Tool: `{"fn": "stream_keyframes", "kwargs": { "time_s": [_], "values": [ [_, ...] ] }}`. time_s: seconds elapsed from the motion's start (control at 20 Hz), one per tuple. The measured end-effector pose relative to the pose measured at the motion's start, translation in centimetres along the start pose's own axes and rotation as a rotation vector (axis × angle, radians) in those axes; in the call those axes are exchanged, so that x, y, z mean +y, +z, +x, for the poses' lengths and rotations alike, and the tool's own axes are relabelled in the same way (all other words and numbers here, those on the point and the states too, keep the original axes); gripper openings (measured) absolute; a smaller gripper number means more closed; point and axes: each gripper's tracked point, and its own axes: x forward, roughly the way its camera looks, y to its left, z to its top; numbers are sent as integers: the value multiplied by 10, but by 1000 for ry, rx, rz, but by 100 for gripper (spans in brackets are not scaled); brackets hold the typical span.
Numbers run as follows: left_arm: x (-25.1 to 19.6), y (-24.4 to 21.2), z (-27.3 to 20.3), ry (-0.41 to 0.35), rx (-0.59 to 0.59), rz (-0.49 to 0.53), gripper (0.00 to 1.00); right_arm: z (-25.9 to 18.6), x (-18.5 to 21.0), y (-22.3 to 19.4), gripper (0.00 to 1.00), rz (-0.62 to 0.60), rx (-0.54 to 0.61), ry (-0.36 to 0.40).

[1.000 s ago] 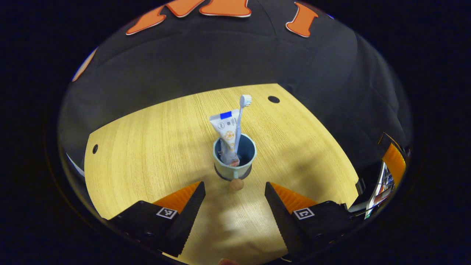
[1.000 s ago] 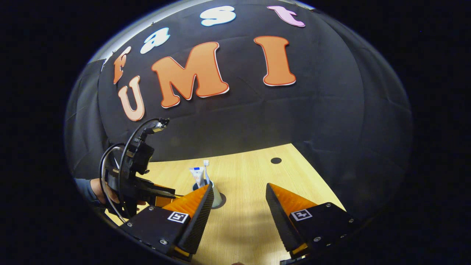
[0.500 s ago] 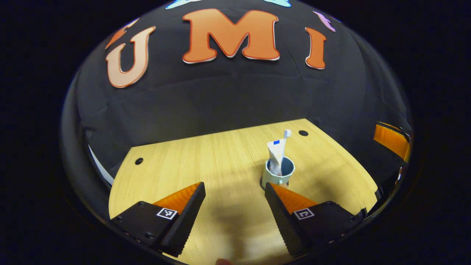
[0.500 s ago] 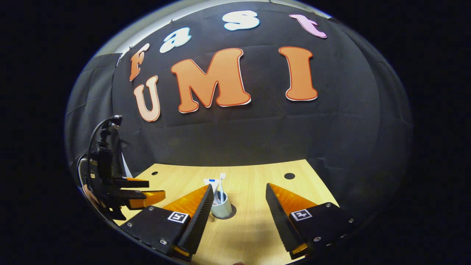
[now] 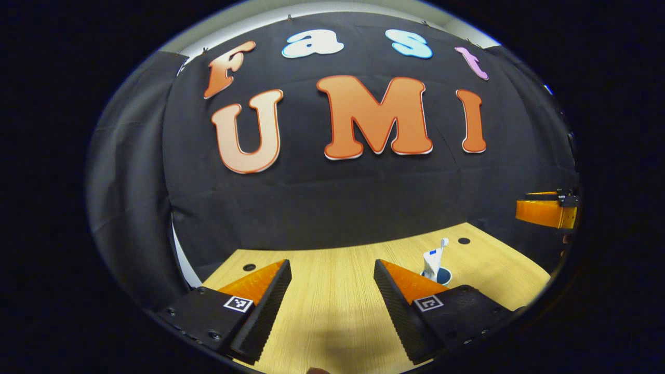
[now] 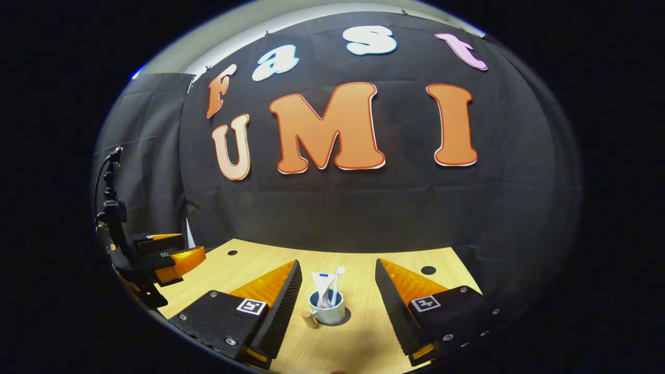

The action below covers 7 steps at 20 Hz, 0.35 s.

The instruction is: Put the toothbrush and toothpaste on the desktop into the cup, then pick up the cup and place it on the coaster on the desktop.

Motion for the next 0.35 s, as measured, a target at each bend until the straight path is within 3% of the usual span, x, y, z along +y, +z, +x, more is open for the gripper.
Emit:
{"fn": "stream_keyframes", "kwargs": {
  "time_s": [0.2, 0.35],
  "values": [
    [-4, 14, -10, 14, -67, -20, 97, -4, 16, 21, 86, -64, -100, 35],
    [-15, 25, -15, -3, -102, -27, 96, -10, 19, 19, 86, -83, -107, 43]
  ]
}}
